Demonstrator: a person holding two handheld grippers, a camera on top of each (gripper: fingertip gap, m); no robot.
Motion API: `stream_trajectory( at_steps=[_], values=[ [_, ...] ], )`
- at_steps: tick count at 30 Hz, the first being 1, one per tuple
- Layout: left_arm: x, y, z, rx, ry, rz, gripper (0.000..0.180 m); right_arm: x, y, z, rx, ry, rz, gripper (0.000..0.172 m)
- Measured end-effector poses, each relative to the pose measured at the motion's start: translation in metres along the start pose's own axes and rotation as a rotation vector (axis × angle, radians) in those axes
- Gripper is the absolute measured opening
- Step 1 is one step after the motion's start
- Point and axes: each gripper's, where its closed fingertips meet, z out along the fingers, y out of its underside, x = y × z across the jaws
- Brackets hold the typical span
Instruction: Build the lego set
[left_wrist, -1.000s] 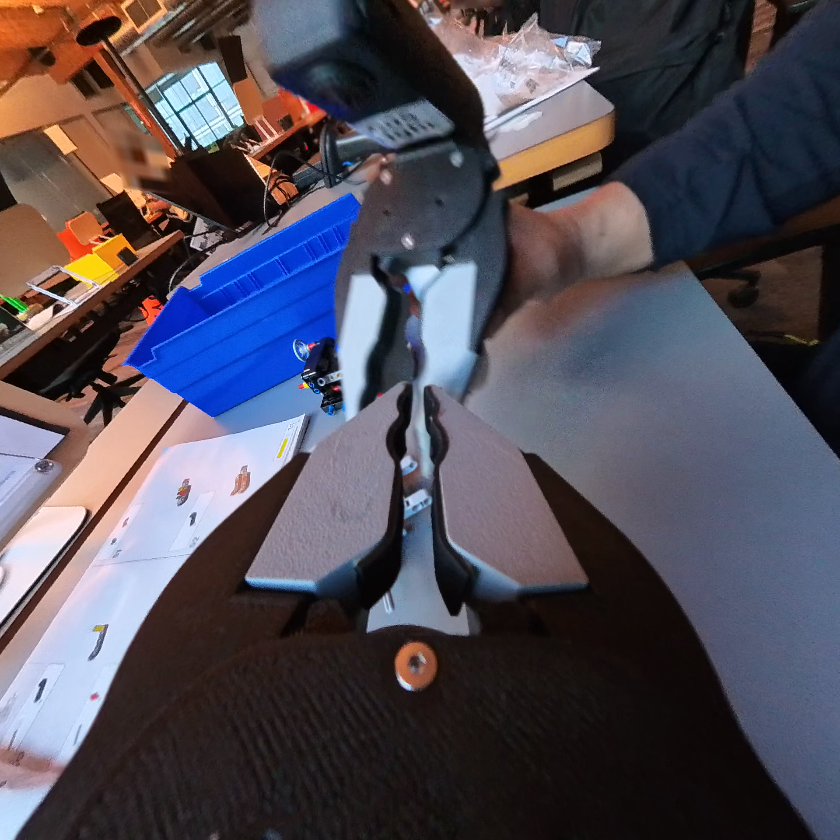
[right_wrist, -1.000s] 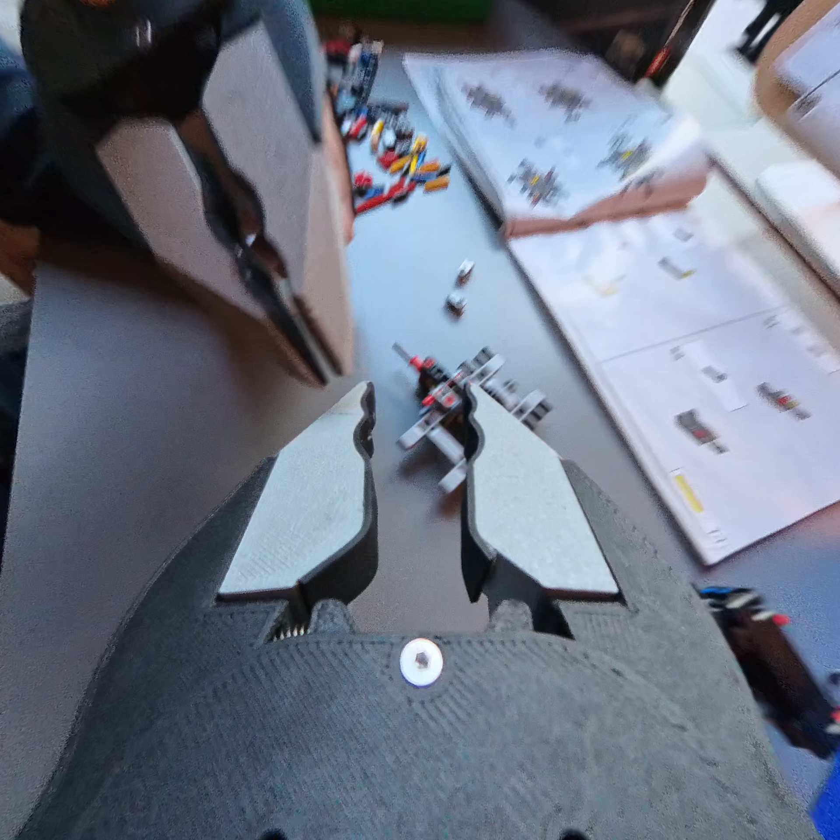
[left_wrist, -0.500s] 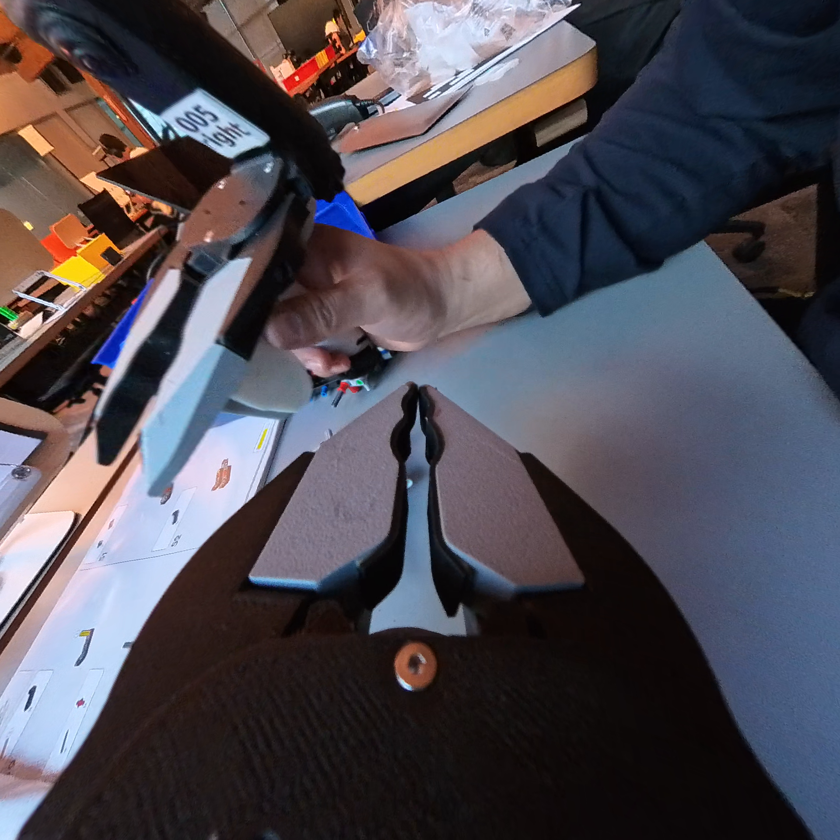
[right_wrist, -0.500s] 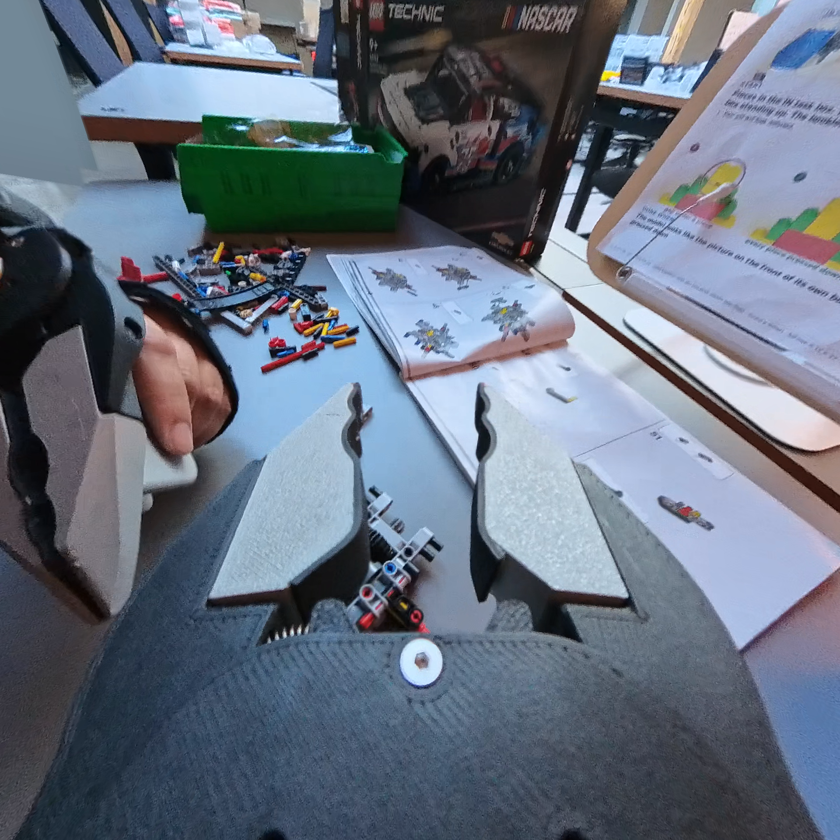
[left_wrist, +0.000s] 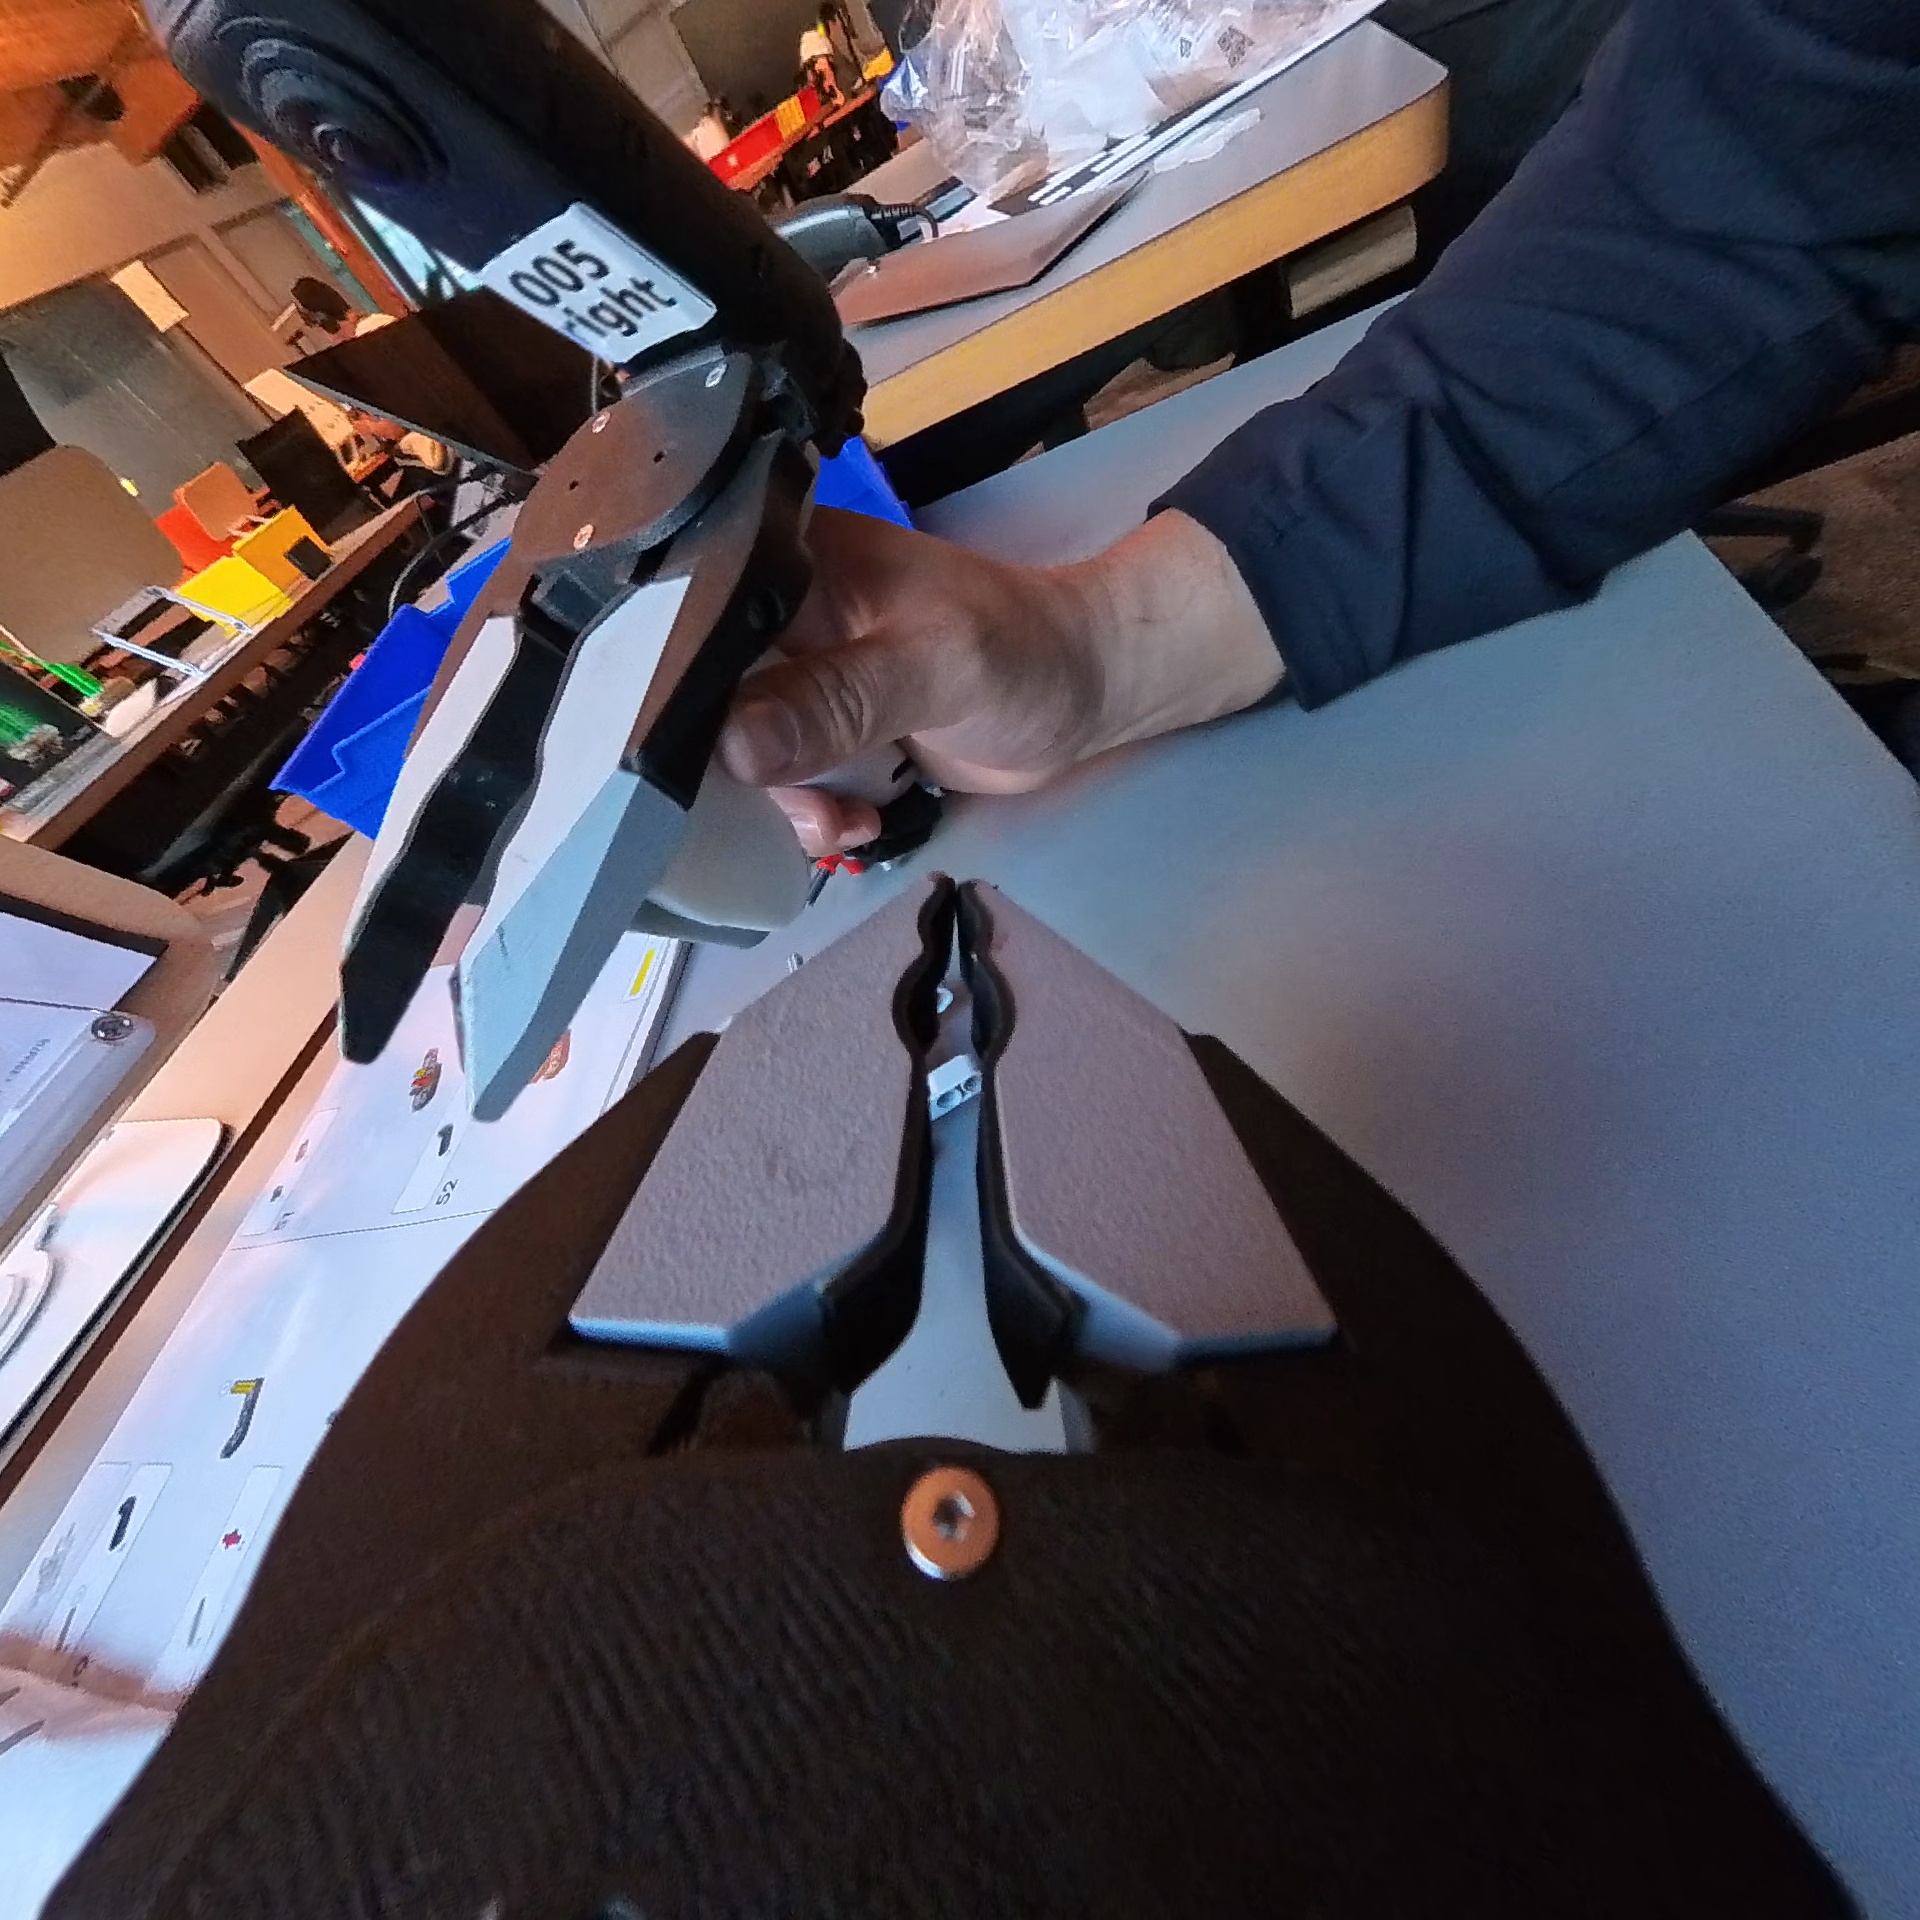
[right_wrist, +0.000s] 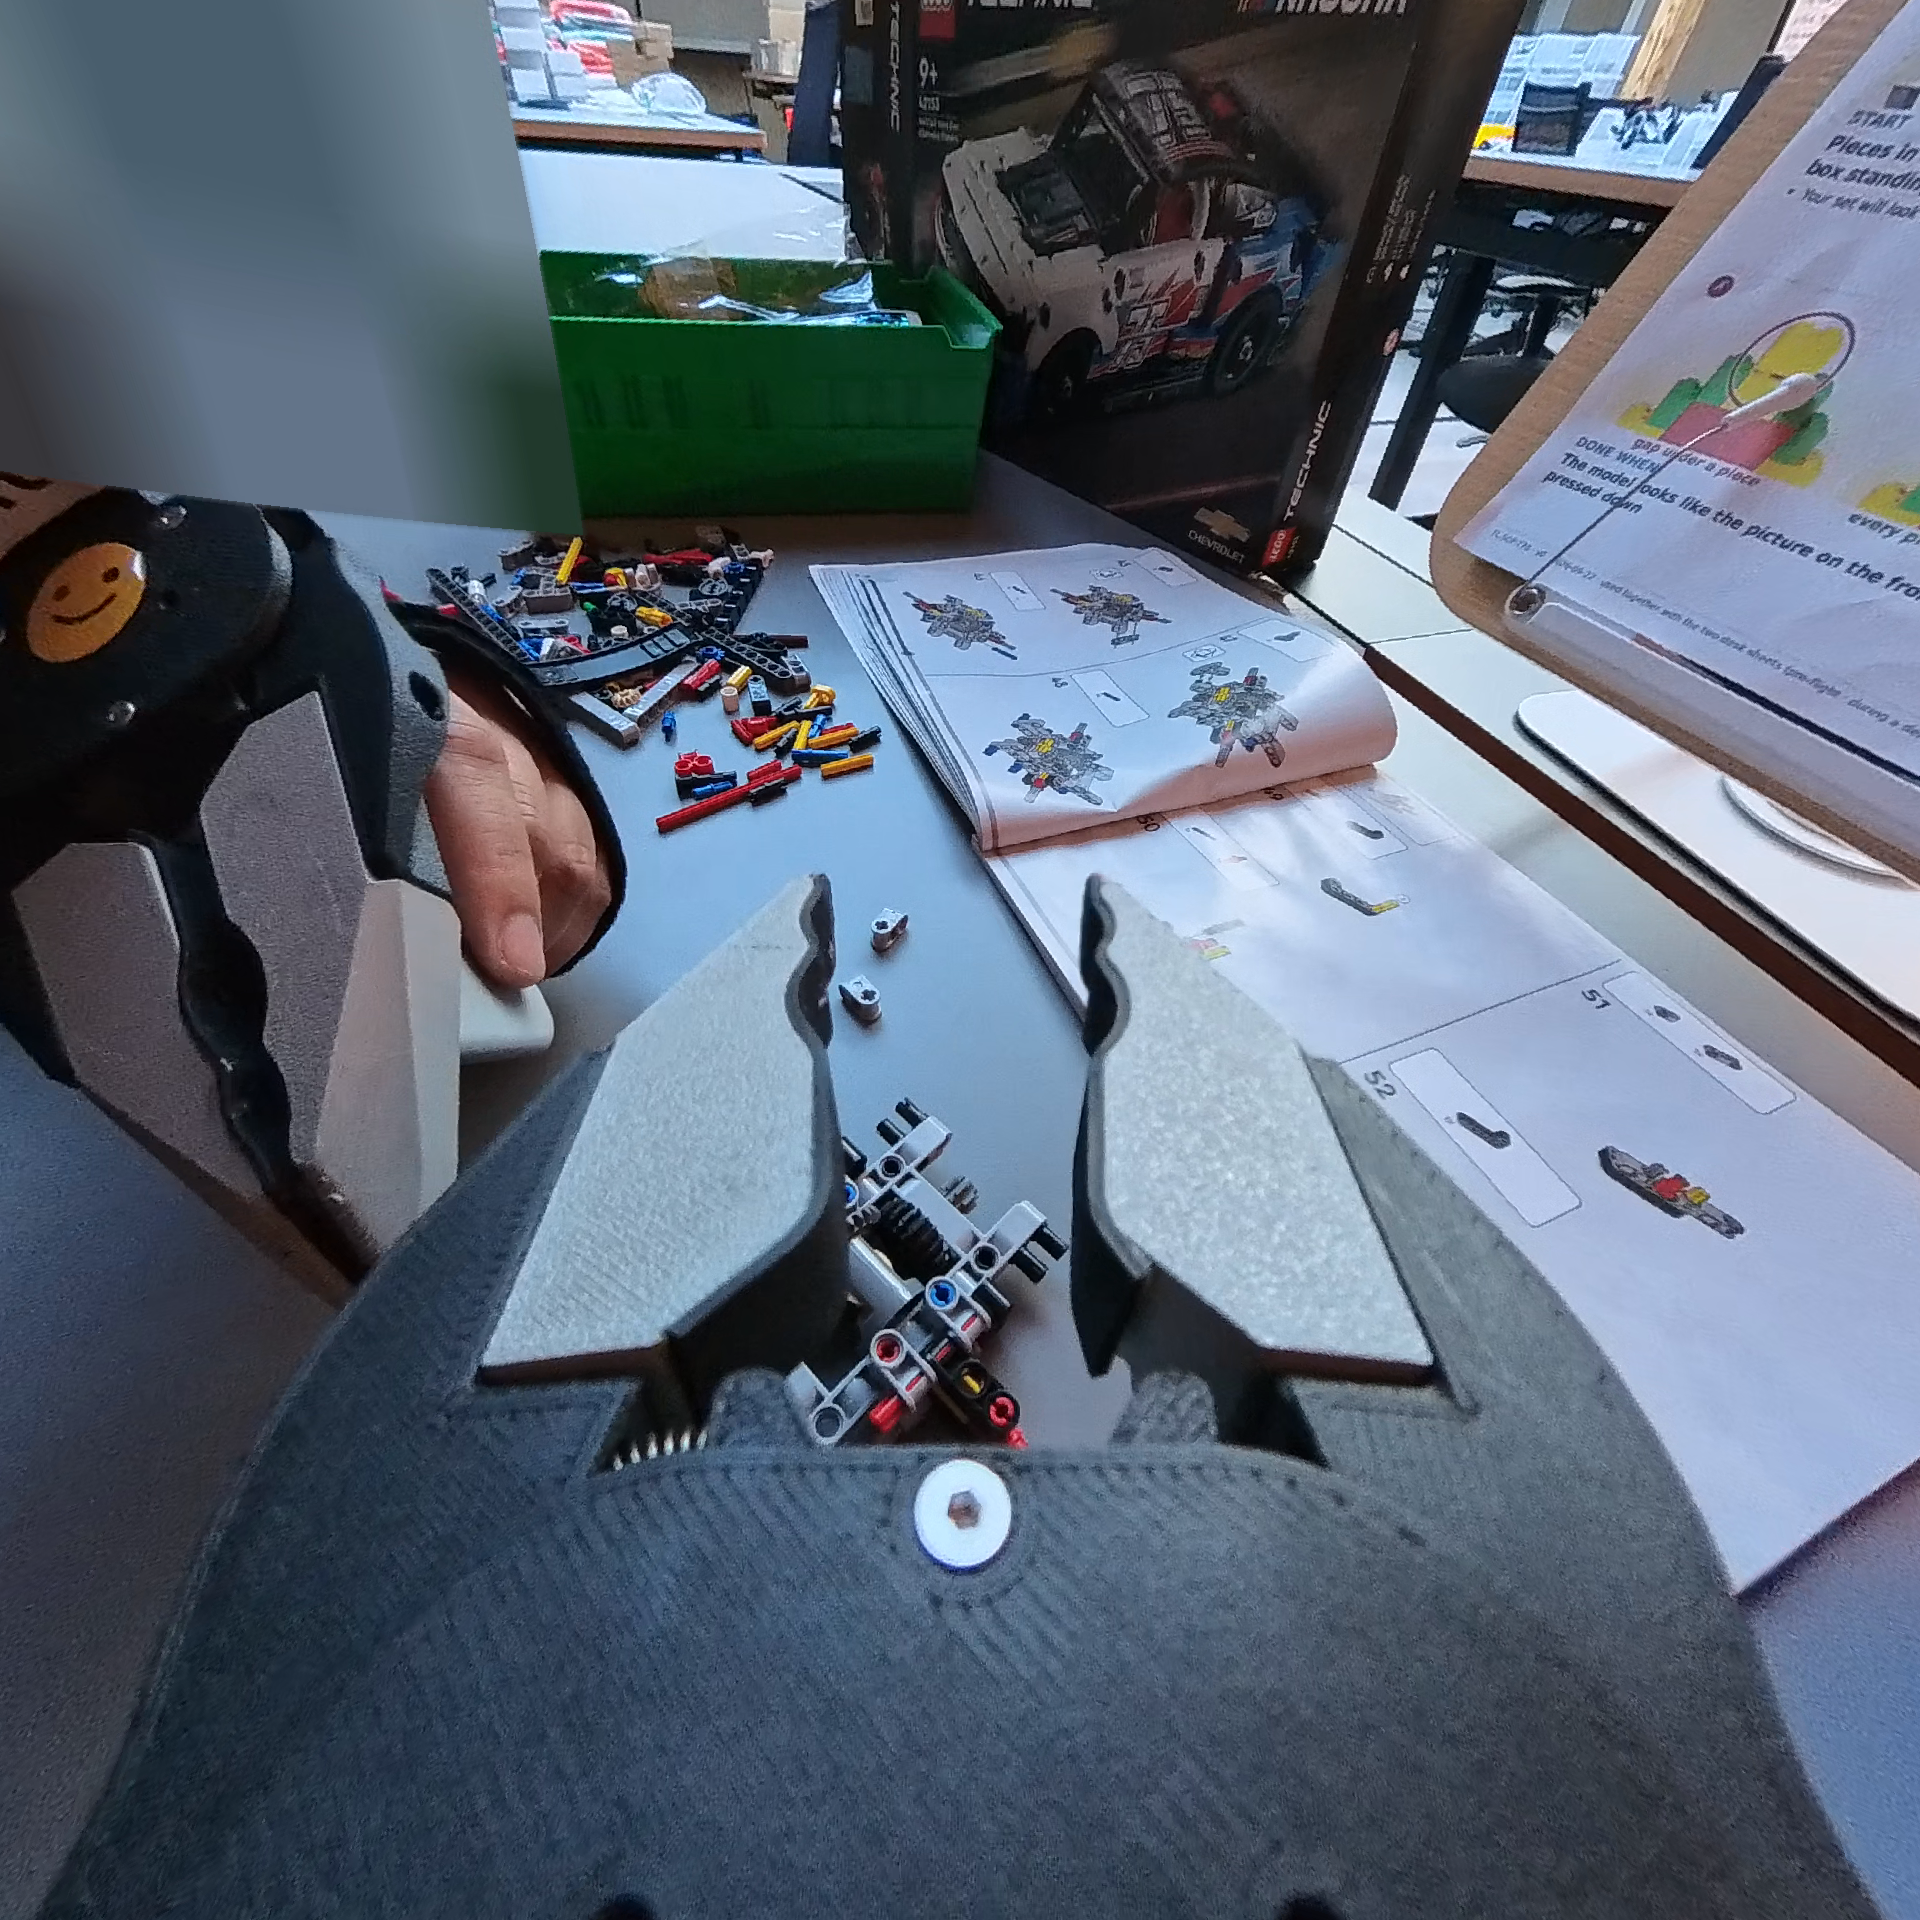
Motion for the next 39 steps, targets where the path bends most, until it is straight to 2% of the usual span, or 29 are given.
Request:
stream_trajectory(
  at_steps=[26, 34, 39],
  values=[
    [0.002, 0.008, 0.003, -0.048, -0.001, 0.022, 0.0, -0.001, 0.004, 0.002, -0.02, 0.003, -0.012, 0.041],
    [0.004, 0.014, 0.003, -0.067, 0.017, -0.005, 0.0, -0.006, 0.005, 0.001, -0.024, -0.014, -0.021, 0.041],
    [-0.002, 0.019, 0.002, -0.063, 0.01, -0.08, 0.0, -0.01, 0.007, 0.002, -0.026, -0.03, -0.027, 0.039]
  ],
)
